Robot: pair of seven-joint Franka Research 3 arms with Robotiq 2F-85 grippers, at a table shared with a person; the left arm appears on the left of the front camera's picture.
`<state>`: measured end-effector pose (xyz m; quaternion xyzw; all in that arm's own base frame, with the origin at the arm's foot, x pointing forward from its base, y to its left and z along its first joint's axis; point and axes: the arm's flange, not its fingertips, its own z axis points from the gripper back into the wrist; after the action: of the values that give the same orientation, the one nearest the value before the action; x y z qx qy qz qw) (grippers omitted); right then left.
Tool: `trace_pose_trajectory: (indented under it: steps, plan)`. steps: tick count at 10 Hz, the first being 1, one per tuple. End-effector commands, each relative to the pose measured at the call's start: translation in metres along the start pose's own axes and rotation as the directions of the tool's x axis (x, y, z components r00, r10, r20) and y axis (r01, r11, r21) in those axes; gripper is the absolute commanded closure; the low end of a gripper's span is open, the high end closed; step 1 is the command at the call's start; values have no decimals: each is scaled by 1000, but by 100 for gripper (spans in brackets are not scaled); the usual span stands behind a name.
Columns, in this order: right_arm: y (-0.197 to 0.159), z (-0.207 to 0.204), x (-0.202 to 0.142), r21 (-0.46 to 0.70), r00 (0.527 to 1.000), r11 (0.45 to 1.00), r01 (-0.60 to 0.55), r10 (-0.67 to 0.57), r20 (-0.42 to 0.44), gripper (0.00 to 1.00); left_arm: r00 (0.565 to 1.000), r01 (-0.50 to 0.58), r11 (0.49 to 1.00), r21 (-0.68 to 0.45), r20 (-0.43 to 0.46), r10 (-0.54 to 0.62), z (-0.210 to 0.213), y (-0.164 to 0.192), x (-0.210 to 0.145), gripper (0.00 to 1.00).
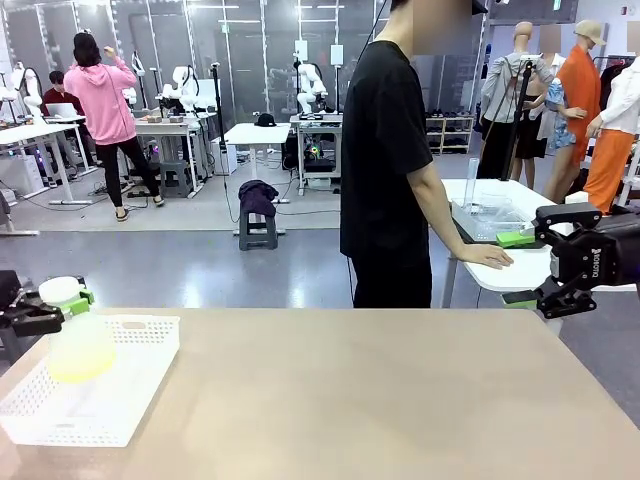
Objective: Prepare the solutions needed for the experiment.
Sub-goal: When the human places the Big flask in the center of the table, pick up the Big flask and place it in the left Organizing basket.
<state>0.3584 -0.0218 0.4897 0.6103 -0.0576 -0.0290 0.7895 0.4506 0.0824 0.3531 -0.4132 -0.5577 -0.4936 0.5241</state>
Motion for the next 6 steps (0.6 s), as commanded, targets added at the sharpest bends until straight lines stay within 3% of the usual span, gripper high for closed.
trace_pose_trajectory:
  steps: [1,6]
  plan:
    - [0,0,0,8,1000,1000,-3,3,2,0,1000,13,1000,7,25,-13,-5,8,-15,100]
    - [0,0,0,8,1000,1000,-3,3,2,0,999,6,1000,-12,40,-6,-9,11,-53,100]
